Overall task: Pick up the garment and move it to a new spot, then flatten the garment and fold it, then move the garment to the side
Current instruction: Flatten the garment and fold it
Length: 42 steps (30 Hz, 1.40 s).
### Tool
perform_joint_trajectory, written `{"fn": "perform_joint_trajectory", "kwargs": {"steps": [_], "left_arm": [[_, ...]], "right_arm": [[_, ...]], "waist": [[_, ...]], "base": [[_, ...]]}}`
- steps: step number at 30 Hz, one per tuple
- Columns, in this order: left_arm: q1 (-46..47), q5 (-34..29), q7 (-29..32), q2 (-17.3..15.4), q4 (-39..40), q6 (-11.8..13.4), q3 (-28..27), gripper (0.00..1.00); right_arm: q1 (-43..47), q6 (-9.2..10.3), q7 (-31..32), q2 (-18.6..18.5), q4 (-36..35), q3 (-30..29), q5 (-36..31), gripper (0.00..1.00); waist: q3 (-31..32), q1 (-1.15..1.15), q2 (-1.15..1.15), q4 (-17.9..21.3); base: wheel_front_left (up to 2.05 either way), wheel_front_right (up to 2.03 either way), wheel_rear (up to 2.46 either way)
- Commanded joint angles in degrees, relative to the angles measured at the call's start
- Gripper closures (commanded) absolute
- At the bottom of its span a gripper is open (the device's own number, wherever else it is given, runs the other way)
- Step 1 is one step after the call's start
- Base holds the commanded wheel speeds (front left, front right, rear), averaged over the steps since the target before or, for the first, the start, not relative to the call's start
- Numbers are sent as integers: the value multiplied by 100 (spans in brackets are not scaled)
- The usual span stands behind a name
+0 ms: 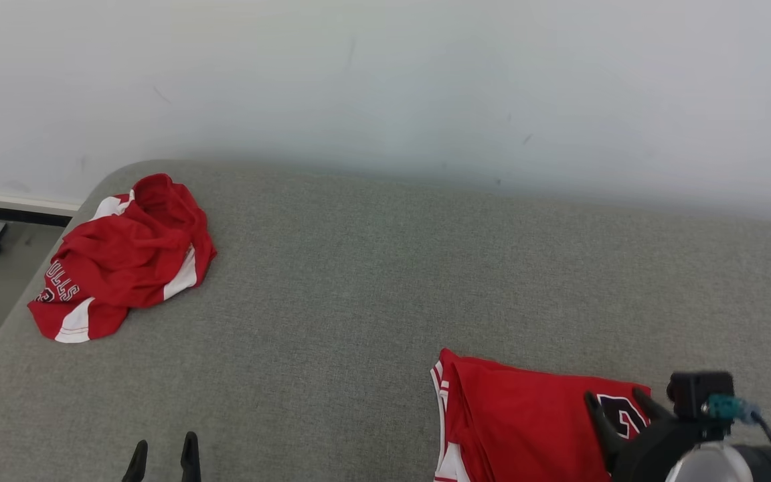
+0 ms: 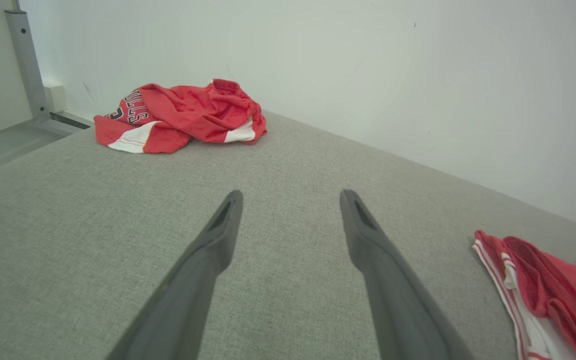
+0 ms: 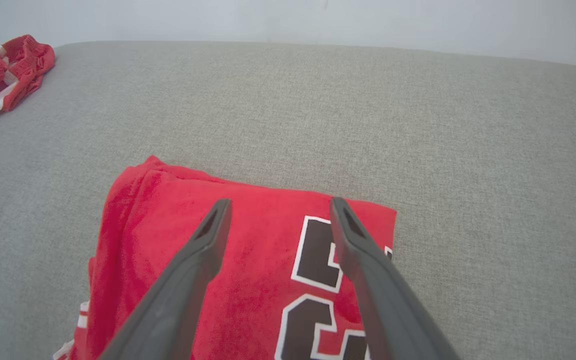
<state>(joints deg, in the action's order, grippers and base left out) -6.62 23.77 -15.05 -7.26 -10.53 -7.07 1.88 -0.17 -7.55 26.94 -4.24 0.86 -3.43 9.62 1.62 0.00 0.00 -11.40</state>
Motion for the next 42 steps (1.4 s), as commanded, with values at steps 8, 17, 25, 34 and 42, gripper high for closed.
{"fn": "perform_joint_trajectory", "kwargs": {"steps": [8,17,25,34,42], "left_arm": [[63,31,-16,83,-26,-20,-80,0],[240,-17,-17,73,-99,-42,-12,0],[278,-18,-16,71,-121,-35,12,0],[238,34,-16,41,-137,-41,77,0],[253,83,-16,-9,-175,-43,125,0]], "right_arm": [[1128,12,-201,-89,-738,878,-227,0],[1089,12,-373,11,-218,1767,-439,0],[945,12,-543,101,177,1893,-945,0],[789,12,-555,137,454,2188,-1106,100],[599,12,-671,143,491,2434,-772,100]], "waist": [[-108,0,0,95],[-249,0,0,49],[-328,0,0,-42],[-341,0,0,-122],[-321,0,0,-152]], "base": [[0,0,0],[0,0,0],[0,0,0],[0,0,0],[0,0,0]]}}
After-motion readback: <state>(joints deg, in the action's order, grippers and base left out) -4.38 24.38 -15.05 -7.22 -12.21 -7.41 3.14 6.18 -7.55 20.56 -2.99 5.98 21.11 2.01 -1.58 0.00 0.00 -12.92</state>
